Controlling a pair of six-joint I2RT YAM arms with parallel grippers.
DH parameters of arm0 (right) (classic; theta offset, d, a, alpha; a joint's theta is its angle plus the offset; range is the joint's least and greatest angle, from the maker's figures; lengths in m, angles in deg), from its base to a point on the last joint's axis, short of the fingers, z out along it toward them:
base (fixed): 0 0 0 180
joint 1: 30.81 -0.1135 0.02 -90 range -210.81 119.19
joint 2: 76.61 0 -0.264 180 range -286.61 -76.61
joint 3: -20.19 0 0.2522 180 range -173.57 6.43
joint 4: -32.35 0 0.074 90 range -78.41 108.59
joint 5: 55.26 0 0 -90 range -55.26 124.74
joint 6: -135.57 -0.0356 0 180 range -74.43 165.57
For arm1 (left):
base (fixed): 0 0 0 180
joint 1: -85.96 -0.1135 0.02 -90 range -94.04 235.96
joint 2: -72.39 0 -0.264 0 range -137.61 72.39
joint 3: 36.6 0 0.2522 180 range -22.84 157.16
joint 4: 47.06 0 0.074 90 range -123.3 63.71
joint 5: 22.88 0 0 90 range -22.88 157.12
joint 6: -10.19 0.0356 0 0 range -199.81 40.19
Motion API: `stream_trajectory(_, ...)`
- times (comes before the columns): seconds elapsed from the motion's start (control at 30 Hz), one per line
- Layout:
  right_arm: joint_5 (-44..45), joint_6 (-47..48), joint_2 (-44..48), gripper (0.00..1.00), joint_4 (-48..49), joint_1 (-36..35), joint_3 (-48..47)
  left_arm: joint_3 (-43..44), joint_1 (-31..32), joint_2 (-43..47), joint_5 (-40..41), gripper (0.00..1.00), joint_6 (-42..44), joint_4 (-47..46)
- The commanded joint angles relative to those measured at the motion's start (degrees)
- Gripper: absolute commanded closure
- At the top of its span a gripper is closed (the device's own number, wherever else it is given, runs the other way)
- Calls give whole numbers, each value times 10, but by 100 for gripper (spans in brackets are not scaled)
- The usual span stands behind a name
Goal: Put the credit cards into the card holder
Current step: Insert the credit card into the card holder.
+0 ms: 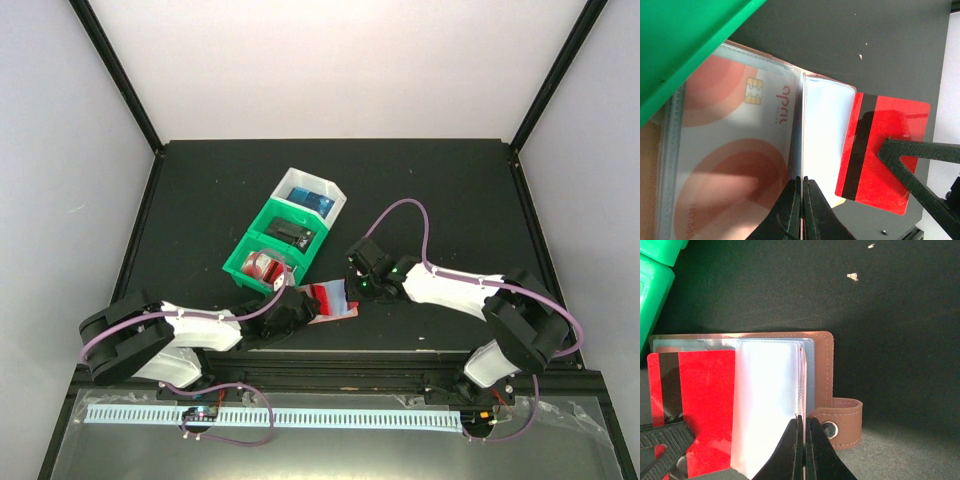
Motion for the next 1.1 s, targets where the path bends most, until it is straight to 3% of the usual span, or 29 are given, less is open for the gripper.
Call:
stream_trajectory(0.0,9,-2,-8,99,-7,-3,15,-9,6,5,-5,98,-3,-41)
stream_trajectory(0.33,9,-4,-5,99,-6,-3,15,-22,9,-4,-8,98,17,-106)
stream_trajectory(1.07,10,-3,-4,99,-4,-3,17,20,10,-64,-28,92,54,-90)
